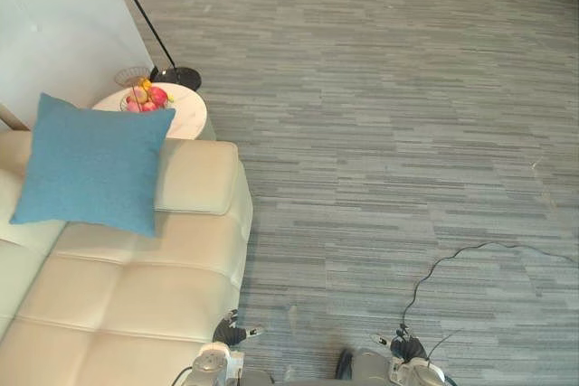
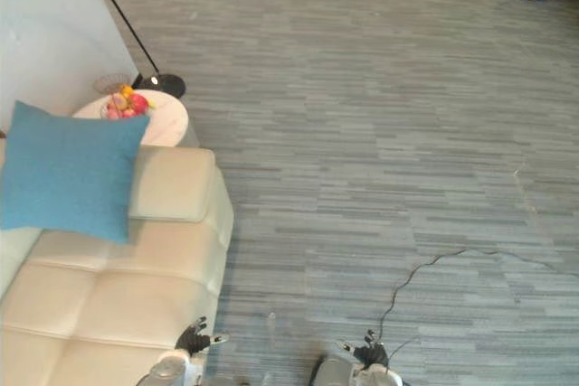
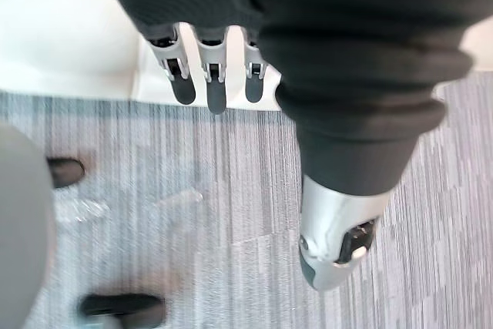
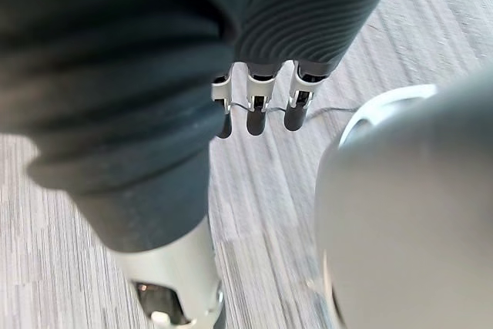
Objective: Pick up cushions and gather them together orderly.
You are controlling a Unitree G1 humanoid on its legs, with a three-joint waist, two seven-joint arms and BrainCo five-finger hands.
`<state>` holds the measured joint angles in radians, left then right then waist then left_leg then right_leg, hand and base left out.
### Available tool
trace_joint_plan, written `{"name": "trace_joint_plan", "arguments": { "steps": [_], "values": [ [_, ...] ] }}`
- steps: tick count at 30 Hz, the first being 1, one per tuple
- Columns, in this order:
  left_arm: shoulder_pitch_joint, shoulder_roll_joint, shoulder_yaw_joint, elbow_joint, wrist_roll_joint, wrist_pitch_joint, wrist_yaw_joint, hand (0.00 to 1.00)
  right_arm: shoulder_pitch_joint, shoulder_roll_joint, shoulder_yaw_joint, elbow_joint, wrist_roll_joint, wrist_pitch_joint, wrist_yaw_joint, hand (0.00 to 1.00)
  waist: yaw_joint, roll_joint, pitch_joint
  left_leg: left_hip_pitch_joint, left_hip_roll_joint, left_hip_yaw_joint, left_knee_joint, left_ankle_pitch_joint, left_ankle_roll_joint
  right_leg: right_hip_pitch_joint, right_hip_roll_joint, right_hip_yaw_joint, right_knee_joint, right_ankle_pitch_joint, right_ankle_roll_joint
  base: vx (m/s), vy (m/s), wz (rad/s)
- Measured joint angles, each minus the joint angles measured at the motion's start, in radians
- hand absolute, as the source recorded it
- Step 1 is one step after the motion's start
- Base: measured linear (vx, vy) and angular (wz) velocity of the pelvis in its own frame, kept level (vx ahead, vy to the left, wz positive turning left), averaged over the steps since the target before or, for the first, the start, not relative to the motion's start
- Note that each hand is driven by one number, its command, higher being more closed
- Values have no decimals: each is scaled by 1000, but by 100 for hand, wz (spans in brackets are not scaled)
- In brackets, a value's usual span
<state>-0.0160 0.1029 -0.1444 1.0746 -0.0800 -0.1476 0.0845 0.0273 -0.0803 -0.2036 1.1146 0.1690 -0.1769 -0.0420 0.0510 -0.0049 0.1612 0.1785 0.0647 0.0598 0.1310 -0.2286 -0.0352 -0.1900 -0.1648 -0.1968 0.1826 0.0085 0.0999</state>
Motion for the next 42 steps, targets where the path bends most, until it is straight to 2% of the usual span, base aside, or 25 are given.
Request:
{"name": "trace_joint_plan", "arguments": {
  "steps": [1, 2, 4, 5, 6, 7, 9, 11, 13, 16, 17, 20, 21, 23, 24, 27, 31, 33, 35, 36, 37, 38, 39, 41, 42],
  "values": [
    [3, 1, 0, 2, 0, 0, 0, 0, 1, 0, 0, 0, 0, 0, 0, 0, 0, 0, 1, 7, 3, -9, 5, -10, -10, 4, 3, 4, 4, 35, -15, 370, -335, 23],
    [11, -17, 8, 17, -1, -2, 1, 0, -8, -8, -1, 0, 0, 0, -4, 0, 4, 36, -1, 9, 44, -29, 57, -29, -22, 10, 36, -9, 63, -28, -44, 290, -262, 9],
    [10, -21, 10, 17, -1, -3, 0, 0, -10, -12, 0, 1, -1, 0, -3, 0, -1, 43, -4, -58, 59, -66, 231, -27, -25, 24, 42, -31, 110, -93, -59, 351, -356, 23],
    [10, -29, 20, 15, -1, -5, 1, 0, -5, -13, 2, 5, 1, -1, -1, 0, 1, 51, -7, -150, 76, -97, 429, 7, -77, 56, 52, -59, 117, -131, -69, 299, -320, 33],
    [10, -30, 31, 15, -2, -6, 0, 0, -5, -16, 5, 5, 0, -1, -1, 0, 0, 51, -6, -178, 84, -101, 483, 27, -91, 65, 55, -68, 117, -140, -72, 372, -298, 49],
    [4, -39, 47, 5, -8, -7, -1, 0, -5, -33, 22, 7, 3, -1, 0, 0, 0, 60, 10, -259, 115, -83, 703, 129, -109, 146, 63, -104, 100, -163, -102, 314, -189, 48],
    [-1, -41, 47, 2, -15, -13, -1, 0, -4, -37, 21, 20, 7, 0, -1, 0, 4, 65, 14, -306, 142, -39, 797, 88, -76, 210, 69, -125, 74, -174, -115, 268, -154, 41],
    [-4, -39, 47, -5, -19, -18, -1, 0, -9, -45, 13, 21, 10, -1, -7, 0, 6, 59, 17, -373, 142, 70, 733, 24, -44, 290, 66, -161, 2, -177, -114, 251, -98, 40],
    [-9, -38, 47, -8, -20, -19, -1, 0, -7, -42, 11, 20, 24, -1, -8, 0, 7, 52, 19, -391, 109, 119, 564, 18, -38, 321, 56, -192, -30, -184, -100, 252, -30, 44],
    [-11, -40, 36, -12, -19, -20, 0, 0, 10, -39, 11, 17, 29, -1, -11, 0, 6, 53, 15, -387, 33, 197, 117, 173, -9, 371, 55, -263, -76, -208, -50, 341, 80, 61],
    [-15, -34, 36, -14, -19, -19, -1, 0, 11, -26, 12, 18, 28, 0, -17, 0, 11, 29, 9, -374, 0, 212, 65, 245, 30, 385, 39, -269, -94, -206, -28, 340, 75, 41],
    [-15, -7, 34, -13, -15, -17, -2, 0, -3, -3, 13, 18, 28, -1, -17, 0, 8, -8, 3, -382, -41, 207, 62, 228, 66, 385, 14, -273, -111, -186, 5, 417, 74, 40],
    [-16, -4, 32, -10, -8, -15, -3, 0, -9, 0, 14, 18, 28, -1, -16, 0, 8, -16, -3, -380, -62, 202, 85, 197, 91, 386, -7, -266, -57, -175, 27, 277, 102, 51],
    [-15, -7, 33, -1, -7, -14, -4, 0, -8, -1, 13, 19, 27, 0, -16, 0, 9, -7, -4, -342, -65, 185, 84, 168, 92, 357, -33, -254, 100, -176, 39, 327, 133, 55],
    [-6, 0, 26, 7, -5, -12, -5, 0, -5, 11, 13, 19, 27, 0, -11, 0, 6, -7, -2, -263, -76, 136, 57, 146, 90, 273, -92, -206, 413, -146, 96, 310, 116, 57],
    [6, 12, 0, 11, -2, -3, -7, 0, 10, 21, 13, 13, 26, 0, -5, 0, 2, -9, -4, -168, -94, 63, 2, 136, 85, 203, -104, -167, 599, -221, 69, 312, 46, 86],
    [11, 4, 1, 5, -4, 0, -7, 0, 4, 14, 16, 6, 27, -2, 2, 0, -4, 8, -11, -110, -88, -56, -41, 128, 81, 87, -49, -120, 377, -284, 15, 246, -53, 81],
    [11, -13, 13, -2, -10, -1, -5, 0, 6, 2, 20, 5, 30, -4, 4, 0, -9, 23, -11, -106, -65, -158, -22, 97, 57, 40, 40, 90, 142, -216, 4, 256, -245, 127],
    [10, -18, 25, -3, -11, -1, -5, 0, 6, 2, 20, 5, 30, -5, 4, 0, -12, 25, -10, -106, -55, -187, -4, 72, 51, 29, 61, 156, 99, -186, 5, 215, -325, 103],
    [12, -18, 52, -4, -11, -5, -5, 0, 20, 13, 19, 1, 32, -6, 5, 0, -15, -8, -22, -135, -66, -267, 83, 1, 1, 33, 76, 307, 9, -98, 32, 205, -416, 103],
    [13, -17, 54, -4, -11, -5, -5, 0, 22, 13, 18, 1, 35, -6, 6, 0, -15, -14, -24, -137, -66, -276, 95, -10, -4, 34, 75, 303, 20, -76, 35, 267, -518, 148],
    [30, -39, 88, -4, -10, -8, -8, 0, 29, 10, 8, 1, 43, -6, 11, 0, -11, 5, -36, -140, -37, -308, 149, -42, -28, 35, 97, 236, 93, -96, -24, 210, -339, 72],
    [35, -47, 93, -5, -10, -12, -8, 0, 29, 6, 9, 0, 44, -6, 12, 0, -10, 15, -43, -145, -27, -304, 161, -42, -29, 37, 100, 218, 100, -108, -34, 284, -342, 112],
    [32, -81, 121, -18, -9, -15, -9, 0, 31, 3, 11, -11, 47, -8, 14, 0, -17, 39, -42, -218, 4, -220, 305, -31, -46, 73, 95, 127, 102, -138, -53, 211, -251, 126],
    [25, -98, 126, -42, -10, -15, -10, 0, 37, 1, 16, -30, 47, -8, 16, 0, -15, 48, -31, -294, 41, -129, 445, -10, -80, 113, 97, 67, 99, -153, -73, 121, -215, 119]
  ]
}}
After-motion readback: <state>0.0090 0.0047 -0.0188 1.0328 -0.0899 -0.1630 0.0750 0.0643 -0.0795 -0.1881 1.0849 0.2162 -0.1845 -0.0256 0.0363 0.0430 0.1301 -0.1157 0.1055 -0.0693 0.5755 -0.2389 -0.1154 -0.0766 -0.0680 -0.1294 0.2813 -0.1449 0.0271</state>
